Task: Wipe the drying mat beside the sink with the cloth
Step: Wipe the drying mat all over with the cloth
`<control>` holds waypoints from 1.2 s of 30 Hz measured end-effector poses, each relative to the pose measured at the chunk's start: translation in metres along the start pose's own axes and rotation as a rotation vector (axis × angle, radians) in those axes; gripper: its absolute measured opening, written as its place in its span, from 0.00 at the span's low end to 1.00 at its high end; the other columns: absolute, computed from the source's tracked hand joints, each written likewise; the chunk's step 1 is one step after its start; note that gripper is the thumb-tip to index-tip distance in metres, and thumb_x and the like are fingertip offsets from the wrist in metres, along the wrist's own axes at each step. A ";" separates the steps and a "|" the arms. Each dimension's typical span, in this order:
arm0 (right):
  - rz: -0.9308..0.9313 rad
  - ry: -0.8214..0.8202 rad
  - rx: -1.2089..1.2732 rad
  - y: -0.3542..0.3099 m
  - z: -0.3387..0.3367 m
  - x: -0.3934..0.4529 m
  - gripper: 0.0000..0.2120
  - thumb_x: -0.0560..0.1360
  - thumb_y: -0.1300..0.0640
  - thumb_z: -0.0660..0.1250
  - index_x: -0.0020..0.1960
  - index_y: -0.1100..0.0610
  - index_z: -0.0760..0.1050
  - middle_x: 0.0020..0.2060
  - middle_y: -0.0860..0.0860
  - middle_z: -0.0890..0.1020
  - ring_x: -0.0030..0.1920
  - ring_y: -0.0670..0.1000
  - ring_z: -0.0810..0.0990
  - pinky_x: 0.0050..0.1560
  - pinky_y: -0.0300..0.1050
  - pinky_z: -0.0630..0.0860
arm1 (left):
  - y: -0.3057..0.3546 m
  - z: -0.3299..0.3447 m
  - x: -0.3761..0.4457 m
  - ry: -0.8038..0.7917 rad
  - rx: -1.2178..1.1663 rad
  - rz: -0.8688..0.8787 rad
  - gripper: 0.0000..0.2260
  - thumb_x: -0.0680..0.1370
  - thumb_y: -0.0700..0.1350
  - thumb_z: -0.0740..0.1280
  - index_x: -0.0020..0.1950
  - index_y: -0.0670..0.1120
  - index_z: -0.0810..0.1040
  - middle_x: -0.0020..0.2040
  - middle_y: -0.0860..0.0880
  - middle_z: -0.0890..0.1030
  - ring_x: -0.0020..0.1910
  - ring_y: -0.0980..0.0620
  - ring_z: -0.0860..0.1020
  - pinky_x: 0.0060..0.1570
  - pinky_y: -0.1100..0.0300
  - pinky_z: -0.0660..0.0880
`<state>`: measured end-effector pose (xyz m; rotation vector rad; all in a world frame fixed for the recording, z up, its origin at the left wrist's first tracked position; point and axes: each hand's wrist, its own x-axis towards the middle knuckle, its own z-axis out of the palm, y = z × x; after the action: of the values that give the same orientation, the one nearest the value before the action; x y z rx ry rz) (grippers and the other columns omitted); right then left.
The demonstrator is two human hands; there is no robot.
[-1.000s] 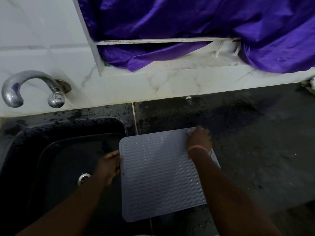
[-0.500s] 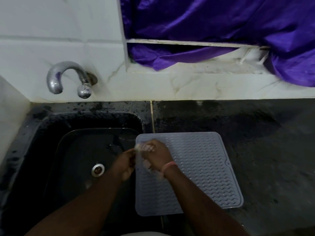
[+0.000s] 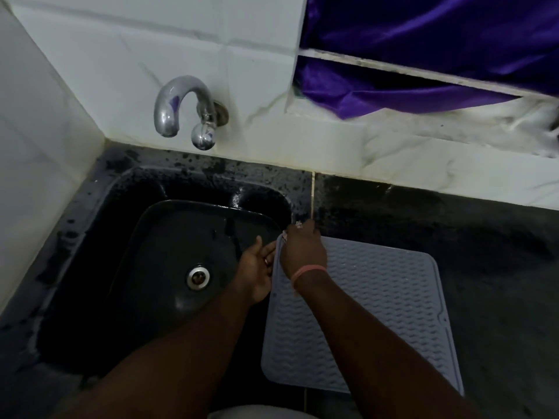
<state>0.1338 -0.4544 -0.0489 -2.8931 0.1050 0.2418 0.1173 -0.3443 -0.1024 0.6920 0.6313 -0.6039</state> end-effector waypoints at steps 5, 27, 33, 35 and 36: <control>-0.065 -0.119 0.007 -0.010 -0.002 -0.001 0.14 0.77 0.56 0.66 0.61 0.60 0.76 0.63 0.60 0.68 0.61 0.62 0.73 0.57 0.52 0.77 | -0.002 -0.007 0.005 -0.063 -0.108 -0.052 0.40 0.75 0.75 0.55 0.66 0.42 0.79 0.62 0.41 0.82 0.60 0.42 0.81 0.57 0.49 0.79; -0.297 -0.157 -0.488 -0.032 -0.008 -0.040 0.13 0.77 0.61 0.65 0.60 0.60 0.78 0.65 0.61 0.69 0.62 0.63 0.72 0.51 0.55 0.77 | -0.027 -0.055 -0.059 -0.096 -0.206 -0.194 0.48 0.70 0.79 0.51 0.73 0.42 0.71 0.64 0.41 0.81 0.64 0.42 0.79 0.58 0.47 0.77; -0.190 -0.276 -0.325 -0.021 0.012 -0.112 0.15 0.78 0.56 0.64 0.63 0.58 0.76 0.64 0.59 0.70 0.62 0.59 0.74 0.59 0.52 0.75 | -0.031 -0.050 -0.070 -0.043 -0.206 -0.150 0.46 0.71 0.79 0.49 0.72 0.44 0.73 0.58 0.41 0.82 0.50 0.45 0.82 0.50 0.51 0.77; -0.157 -0.379 -0.236 -0.014 0.012 -0.124 0.15 0.78 0.55 0.64 0.63 0.58 0.77 0.63 0.58 0.72 0.61 0.59 0.75 0.61 0.50 0.74 | -0.033 -0.053 -0.074 -0.040 -0.188 -0.154 0.45 0.72 0.78 0.49 0.72 0.45 0.72 0.62 0.41 0.80 0.50 0.44 0.82 0.47 0.50 0.77; -0.152 -0.432 -0.199 -0.011 0.010 -0.124 0.15 0.78 0.55 0.64 0.63 0.58 0.78 0.62 0.59 0.74 0.61 0.58 0.76 0.61 0.48 0.74 | -0.034 -0.054 -0.076 -0.041 -0.179 -0.159 0.45 0.72 0.78 0.49 0.73 0.45 0.72 0.64 0.41 0.80 0.54 0.43 0.82 0.47 0.49 0.77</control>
<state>0.0109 -0.4349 -0.0349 -2.9427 -0.2249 0.8812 0.0267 -0.3041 -0.0959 0.4631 0.6971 -0.6978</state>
